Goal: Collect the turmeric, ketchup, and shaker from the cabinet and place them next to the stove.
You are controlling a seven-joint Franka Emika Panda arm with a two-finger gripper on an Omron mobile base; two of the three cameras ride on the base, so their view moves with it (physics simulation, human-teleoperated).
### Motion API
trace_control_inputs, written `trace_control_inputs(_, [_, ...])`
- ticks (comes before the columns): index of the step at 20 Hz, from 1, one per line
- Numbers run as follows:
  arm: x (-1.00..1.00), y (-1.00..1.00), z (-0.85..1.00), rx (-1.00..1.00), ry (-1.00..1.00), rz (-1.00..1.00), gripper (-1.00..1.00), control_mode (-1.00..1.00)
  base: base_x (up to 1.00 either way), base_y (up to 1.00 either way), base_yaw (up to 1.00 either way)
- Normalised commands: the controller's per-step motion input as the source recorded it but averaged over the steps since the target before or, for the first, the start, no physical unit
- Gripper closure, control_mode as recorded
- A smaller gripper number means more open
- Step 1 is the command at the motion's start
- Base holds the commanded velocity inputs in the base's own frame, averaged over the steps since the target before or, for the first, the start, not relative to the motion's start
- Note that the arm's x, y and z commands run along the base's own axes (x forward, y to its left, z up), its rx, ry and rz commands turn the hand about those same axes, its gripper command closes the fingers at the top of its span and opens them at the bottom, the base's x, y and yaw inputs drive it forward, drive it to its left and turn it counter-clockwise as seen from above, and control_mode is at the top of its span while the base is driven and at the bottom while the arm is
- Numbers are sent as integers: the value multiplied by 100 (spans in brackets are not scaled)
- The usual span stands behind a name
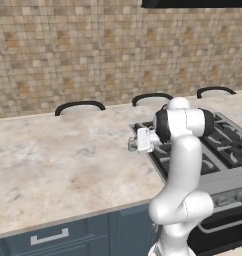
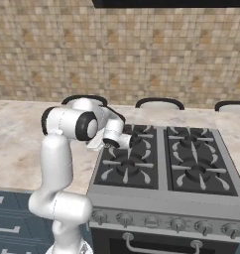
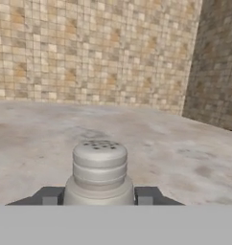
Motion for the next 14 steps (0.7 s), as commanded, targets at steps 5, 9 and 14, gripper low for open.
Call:
trace_control_inputs(5, [25,9,-23,0,-4,1,100,-100,0,0,0])
trace_control_inputs(9, [14,8,-20,0,-5,0,-100,-100,0,0,0])
trace_control_inputs(14, [-3,2,-3,-1,-13,0,-100,-100,0,0,0])
